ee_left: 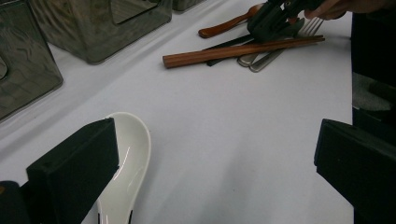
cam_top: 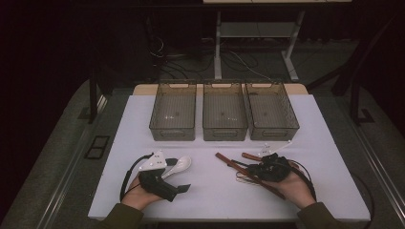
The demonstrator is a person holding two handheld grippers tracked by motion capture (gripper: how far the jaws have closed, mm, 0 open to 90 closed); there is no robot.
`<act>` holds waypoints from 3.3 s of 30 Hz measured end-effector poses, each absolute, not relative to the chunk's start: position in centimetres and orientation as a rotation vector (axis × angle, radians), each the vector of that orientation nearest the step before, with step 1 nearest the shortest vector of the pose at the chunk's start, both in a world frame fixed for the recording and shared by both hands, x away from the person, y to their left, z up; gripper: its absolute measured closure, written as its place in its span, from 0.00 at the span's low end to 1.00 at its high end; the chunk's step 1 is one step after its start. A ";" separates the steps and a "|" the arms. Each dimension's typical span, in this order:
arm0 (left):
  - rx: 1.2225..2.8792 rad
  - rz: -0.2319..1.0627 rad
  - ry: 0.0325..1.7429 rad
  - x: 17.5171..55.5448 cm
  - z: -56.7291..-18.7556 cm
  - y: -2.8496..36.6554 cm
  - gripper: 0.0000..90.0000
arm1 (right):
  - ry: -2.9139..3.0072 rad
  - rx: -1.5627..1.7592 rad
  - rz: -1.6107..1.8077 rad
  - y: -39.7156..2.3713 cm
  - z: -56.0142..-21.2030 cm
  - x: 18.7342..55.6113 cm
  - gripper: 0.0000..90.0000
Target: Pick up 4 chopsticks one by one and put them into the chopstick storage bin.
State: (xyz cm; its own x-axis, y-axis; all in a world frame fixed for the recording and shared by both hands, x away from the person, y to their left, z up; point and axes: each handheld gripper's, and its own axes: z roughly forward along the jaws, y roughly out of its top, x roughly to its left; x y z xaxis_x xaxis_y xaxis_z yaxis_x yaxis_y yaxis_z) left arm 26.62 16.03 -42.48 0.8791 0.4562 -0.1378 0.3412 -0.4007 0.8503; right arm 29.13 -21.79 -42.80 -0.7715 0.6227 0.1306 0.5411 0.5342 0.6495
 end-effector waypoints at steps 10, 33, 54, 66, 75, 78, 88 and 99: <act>2.031 0.141 0.579 26.6 -42.5 16.0 0.00 | 2.666 1.001 1.021 -21.6 -43.1 29.2 0.92; 2.032 0.141 0.578 26.6 -42.5 16.0 0.00 | 2.679 1.006 0.997 -21.6 -43.5 29.3 0.93; 2.035 0.145 0.574 26.6 -42.5 16.0 0.00 | 2.664 1.010 1.015 -21.8 -43.2 29.3 0.94; 2.038 0.142 0.576 26.6 -42.5 16.0 0.00 | 2.631 1.022 1.053 -22.3 -42.6 29.2 0.94; 2.043 0.145 0.579 26.7 -42.7 16.0 0.00 | 2.612 1.024 1.079 -22.6 -42.1 29.2 0.94; 2.048 0.142 0.583 26.7 -43.0 16.0 0.00 | 2.605 1.026 1.087 -22.7 -42.0 29.1 0.94; 2.060 0.133 0.575 26.7 -43.2 15.9 0.00 | 2.583 1.029 1.131 -23.2 -41.2 29.1 0.94; 2.074 0.130 0.564 26.7 -43.3 15.7 0.00 | 2.570 1.005 1.180 -23.3 -40.0 29.2 0.94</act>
State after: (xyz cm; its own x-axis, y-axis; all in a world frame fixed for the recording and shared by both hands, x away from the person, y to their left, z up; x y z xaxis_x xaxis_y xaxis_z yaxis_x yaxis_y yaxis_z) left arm 26.67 15.67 -43.33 0.8881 0.4413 -0.1289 0.3408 -0.4438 0.8288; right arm 29.18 -23.28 -40.04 -0.7669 0.6258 0.1422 0.5158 0.4692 0.7168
